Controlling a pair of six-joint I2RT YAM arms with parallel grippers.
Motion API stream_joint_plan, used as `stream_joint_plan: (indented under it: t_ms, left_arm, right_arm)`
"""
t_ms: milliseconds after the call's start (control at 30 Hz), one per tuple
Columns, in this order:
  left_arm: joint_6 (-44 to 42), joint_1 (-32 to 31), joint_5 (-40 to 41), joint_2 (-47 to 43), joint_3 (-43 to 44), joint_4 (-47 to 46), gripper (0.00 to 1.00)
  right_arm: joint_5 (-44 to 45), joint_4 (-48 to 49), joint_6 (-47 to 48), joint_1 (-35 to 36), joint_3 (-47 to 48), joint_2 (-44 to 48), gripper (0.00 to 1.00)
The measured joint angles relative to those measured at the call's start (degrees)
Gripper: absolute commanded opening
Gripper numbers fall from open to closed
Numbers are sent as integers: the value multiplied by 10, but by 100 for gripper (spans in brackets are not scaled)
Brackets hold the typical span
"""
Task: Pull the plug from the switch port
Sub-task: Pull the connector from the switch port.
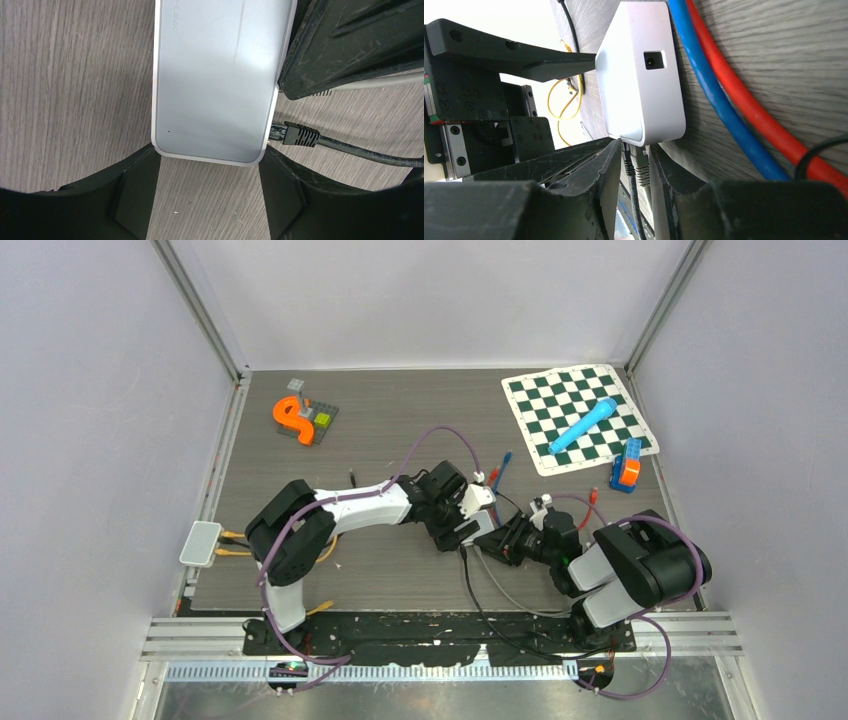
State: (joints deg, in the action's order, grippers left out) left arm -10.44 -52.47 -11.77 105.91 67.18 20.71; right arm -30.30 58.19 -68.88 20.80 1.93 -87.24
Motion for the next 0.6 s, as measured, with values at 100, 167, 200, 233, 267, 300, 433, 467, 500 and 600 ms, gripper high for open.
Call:
stream_joint_plan:
  t_ms: [100,167,200,233,267,300,433,467,500,600]
  left_arm:
    - [0,0,0,0,0,1,40]
    - [0,0,0,0,0,2,40]
    - [0,0,0,0,0,2,40]
    - [0,0,0,0,0,2,40]
    - [0,0,0,0,0,2,40]
    - [0,0,0,0,0,2,40]
    - [0,0,0,0,0,2,40]
    - [0,0,0,0,0,2,40]
    - [0,0,0,0,0,2,40]
    - [0,0,0,0,0,1,40]
  right_arm:
    - [2,-2,0,8,3,0,35]
    - [5,-4,0,12,4,0,34]
    - [6,-4,0,13,4,0,33]
    - [7,-4,0,14,4,0,32]
    - [8,-4,0,15,4,0,31]
    - [9,-4,0,16,4,0,31]
    - [11,-5,0,16,4,0,28]
    - [12,-7,0,17,4,2,28]
    - [13,-9,0,17,4,4,28]
    - [17,-23,3,18,4,18,28]
